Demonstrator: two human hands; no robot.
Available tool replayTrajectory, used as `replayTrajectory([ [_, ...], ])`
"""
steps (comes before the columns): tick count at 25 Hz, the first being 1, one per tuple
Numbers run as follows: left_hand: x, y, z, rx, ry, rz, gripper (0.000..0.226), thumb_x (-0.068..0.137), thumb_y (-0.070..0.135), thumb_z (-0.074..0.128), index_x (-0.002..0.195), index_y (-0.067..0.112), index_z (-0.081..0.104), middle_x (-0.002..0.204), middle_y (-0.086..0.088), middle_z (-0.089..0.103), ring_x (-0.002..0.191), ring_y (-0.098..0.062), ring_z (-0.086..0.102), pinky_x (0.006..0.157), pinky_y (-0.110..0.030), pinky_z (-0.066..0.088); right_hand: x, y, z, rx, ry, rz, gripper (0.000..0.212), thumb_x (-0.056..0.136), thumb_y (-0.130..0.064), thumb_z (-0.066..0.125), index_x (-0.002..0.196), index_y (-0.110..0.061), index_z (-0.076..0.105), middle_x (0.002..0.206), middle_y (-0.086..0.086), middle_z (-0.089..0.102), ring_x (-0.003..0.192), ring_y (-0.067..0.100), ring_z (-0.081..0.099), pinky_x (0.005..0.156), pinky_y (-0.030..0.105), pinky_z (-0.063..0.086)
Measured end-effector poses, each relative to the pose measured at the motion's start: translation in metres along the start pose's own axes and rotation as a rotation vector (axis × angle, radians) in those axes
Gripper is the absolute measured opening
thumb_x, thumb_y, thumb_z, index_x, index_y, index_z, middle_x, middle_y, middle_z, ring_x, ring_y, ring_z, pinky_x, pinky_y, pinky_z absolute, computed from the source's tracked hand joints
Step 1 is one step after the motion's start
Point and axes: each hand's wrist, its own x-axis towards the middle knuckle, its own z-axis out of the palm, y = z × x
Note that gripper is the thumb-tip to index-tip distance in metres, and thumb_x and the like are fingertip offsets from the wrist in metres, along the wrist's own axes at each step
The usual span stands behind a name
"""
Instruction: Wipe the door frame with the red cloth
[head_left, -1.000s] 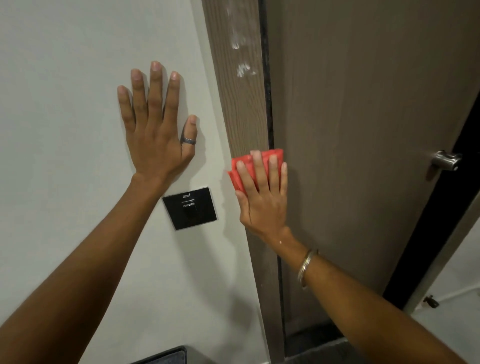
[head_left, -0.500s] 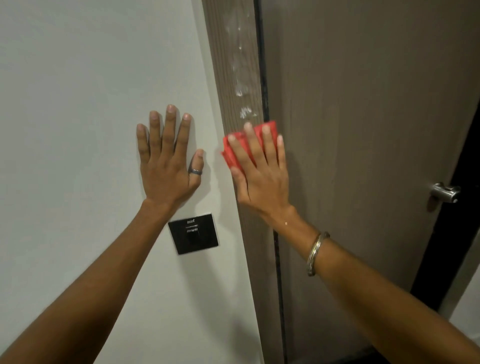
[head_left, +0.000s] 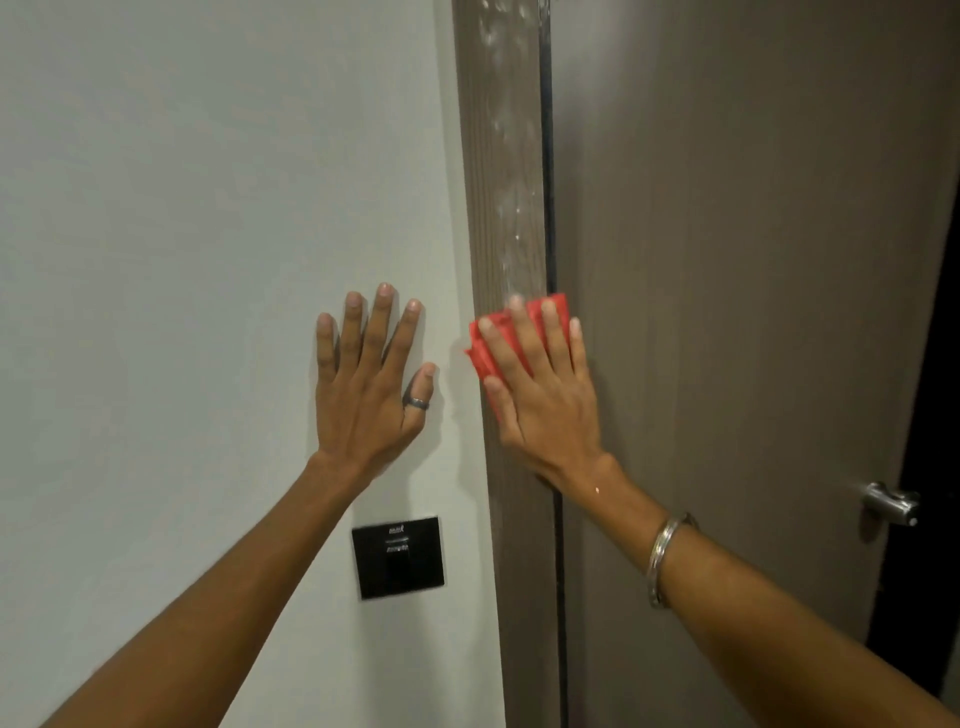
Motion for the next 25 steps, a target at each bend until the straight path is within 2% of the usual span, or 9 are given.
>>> replayTrajectory([
  [3,0.042,-0.001,-0.004,-0.008,0.027,-0.073,0.071,0.108,0.052,0.031,0.168,0.019,0.012,0.175,-0.013,0.010,0.162,-0.037,0.011,0.129,-0.059,0.011,0.057,0.001,-0.005,0.004,0.099,0.113,0.060,0.111,-0.047,0.032,0.166,-0.026,0.022,0.175,0.009,0.016,0.164,0.036,0.010,0.133,0.058,0.007],
  [6,0.047,0.000,-0.004,-0.019,0.019,-0.109,0.071,0.108,0.050,0.032,0.168,0.018,0.011,0.176,-0.013,0.008,0.162,-0.037,0.009,0.130,-0.059,0.012,0.018,-0.023,0.002,0.008,0.078,0.229,0.062,0.111,-0.045,0.034,0.167,-0.025,0.018,0.177,0.007,0.011,0.164,0.035,0.004,0.133,0.060,0.009],
  [9,0.034,0.000,-0.005,-0.028,0.011,-0.073,0.073,0.107,0.050,0.035,0.167,0.016,0.014,0.176,-0.013,0.008,0.162,-0.036,0.007,0.130,-0.059,0.013,-0.023,-0.026,0.005,-0.005,0.036,0.166,0.062,0.109,-0.048,0.034,0.166,-0.027,0.020,0.176,0.005,0.013,0.164,0.034,0.008,0.131,0.062,0.017],
  [12,0.055,-0.007,-0.011,-0.042,0.010,-0.035,0.074,0.106,0.053,0.033,0.168,0.018,0.012,0.176,-0.010,0.003,0.163,-0.033,0.002,0.132,-0.056,0.009,0.042,-0.008,-0.006,-0.025,0.050,0.107,0.062,0.108,-0.048,0.035,0.166,-0.026,0.024,0.176,0.007,0.015,0.164,0.034,0.009,0.131,0.061,0.015],
  [16,0.106,-0.013,-0.018,-0.043,0.063,-0.047,0.074,0.106,0.053,0.034,0.168,0.019,0.010,0.177,-0.008,0.000,0.163,-0.031,-0.002,0.133,-0.054,0.005,0.126,0.004,-0.022,-0.004,0.148,0.142,0.063,0.110,-0.046,0.033,0.167,-0.028,0.017,0.177,0.005,0.009,0.165,0.031,0.002,0.134,0.057,0.008],
  [18,0.114,-0.015,-0.019,-0.069,0.082,-0.058,0.074,0.106,0.052,0.033,0.168,0.017,0.011,0.177,-0.008,0.001,0.164,-0.030,-0.002,0.133,-0.053,0.005,0.101,-0.005,-0.016,-0.015,0.161,0.178,0.063,0.110,-0.047,0.031,0.167,-0.027,0.015,0.177,0.004,0.007,0.165,0.031,0.001,0.133,0.058,0.010],
  [21,0.111,-0.015,-0.021,-0.081,0.071,-0.013,0.074,0.105,0.054,0.031,0.167,0.018,0.014,0.177,-0.007,0.002,0.164,-0.029,-0.001,0.133,-0.053,0.006,0.046,-0.020,-0.006,-0.025,0.129,0.205,0.060,0.109,-0.050,0.027,0.166,-0.029,0.024,0.176,0.002,0.017,0.164,0.031,0.009,0.131,0.059,0.021],
  [23,0.120,-0.020,-0.025,-0.070,0.058,0.014,0.075,0.105,0.054,0.032,0.167,0.017,0.014,0.177,-0.007,0.002,0.164,-0.029,-0.002,0.133,-0.055,0.009,0.075,-0.008,-0.015,-0.006,0.136,0.144,0.060,0.108,-0.049,0.031,0.165,-0.029,0.027,0.175,0.002,0.021,0.164,0.032,0.013,0.130,0.060,0.024],
  [25,0.142,-0.023,-0.031,-0.063,0.055,0.013,0.075,0.105,0.053,0.032,0.167,0.017,0.012,0.176,-0.007,0.000,0.163,-0.028,-0.004,0.133,-0.054,0.007,0.140,0.001,-0.032,0.012,0.131,0.110,0.062,0.108,-0.046,0.033,0.166,-0.029,0.022,0.176,0.003,0.014,0.164,0.031,0.007,0.132,0.059,0.017],
])
